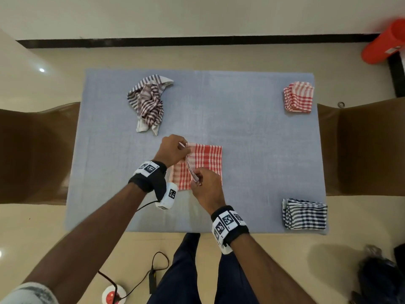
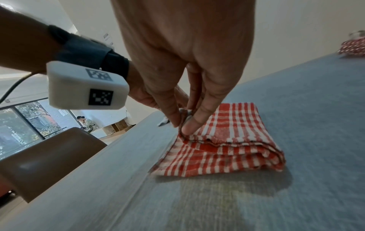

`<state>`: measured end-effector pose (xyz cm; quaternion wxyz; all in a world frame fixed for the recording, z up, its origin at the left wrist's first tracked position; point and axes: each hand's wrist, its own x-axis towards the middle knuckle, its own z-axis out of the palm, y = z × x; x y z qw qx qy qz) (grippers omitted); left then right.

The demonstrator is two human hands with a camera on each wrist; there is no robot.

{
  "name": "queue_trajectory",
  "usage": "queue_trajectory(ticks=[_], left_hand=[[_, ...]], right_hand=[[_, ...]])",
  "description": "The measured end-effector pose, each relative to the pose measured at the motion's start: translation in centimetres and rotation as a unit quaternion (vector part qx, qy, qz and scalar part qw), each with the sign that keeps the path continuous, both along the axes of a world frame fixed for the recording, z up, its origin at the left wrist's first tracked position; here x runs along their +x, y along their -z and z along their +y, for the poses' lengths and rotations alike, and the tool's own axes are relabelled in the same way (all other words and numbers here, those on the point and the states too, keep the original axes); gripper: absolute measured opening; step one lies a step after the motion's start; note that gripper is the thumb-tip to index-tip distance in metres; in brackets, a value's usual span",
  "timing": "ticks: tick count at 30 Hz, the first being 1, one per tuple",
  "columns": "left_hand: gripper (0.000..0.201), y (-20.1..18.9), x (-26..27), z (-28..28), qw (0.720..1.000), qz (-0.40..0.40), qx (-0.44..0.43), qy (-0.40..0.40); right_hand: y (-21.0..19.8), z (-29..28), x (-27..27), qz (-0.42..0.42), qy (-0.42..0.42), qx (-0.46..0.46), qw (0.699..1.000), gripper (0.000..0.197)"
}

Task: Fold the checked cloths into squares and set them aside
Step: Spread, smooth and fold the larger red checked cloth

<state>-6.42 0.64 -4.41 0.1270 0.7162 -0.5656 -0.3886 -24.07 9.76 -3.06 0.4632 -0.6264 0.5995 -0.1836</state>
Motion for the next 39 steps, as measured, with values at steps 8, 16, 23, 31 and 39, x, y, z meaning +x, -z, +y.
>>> queue_trajectory(ticks=[8,16,23,31,39], left_hand=[[0.015,1.8,2.5,0.6,0.999,-0.035,-0.015,0.023],[0.015,2.9,3.8,1.1,0.999,-0.025,-0.024,0.012],[0.019,3.2,3.8,0.8,0.999,-0.023,-0.027,0.021],[0.018,3.2,4.1,0.5,0.999,-0.021,-0.009,0.031],[0.016,2.9,4.7,0.9,0.999,-0.014,0.026,0.030]], right_hand=[[1.4,0.6,4.1,0.044,-0.014,-0.003,0.999,0.013],[3.1,1.0,6.2,0.110,-0.067,-0.004,0.992,0.007],[3.2,1.5,6.7,0.144,-0.105,-0.014,0.984,0.011],[2.7,1.5,7.0,0.156,-0.113,-0.037,0.981,0.013],[3.5,2.4,7.4,0.165,-0.119,-0.025,0.979,0.012]])
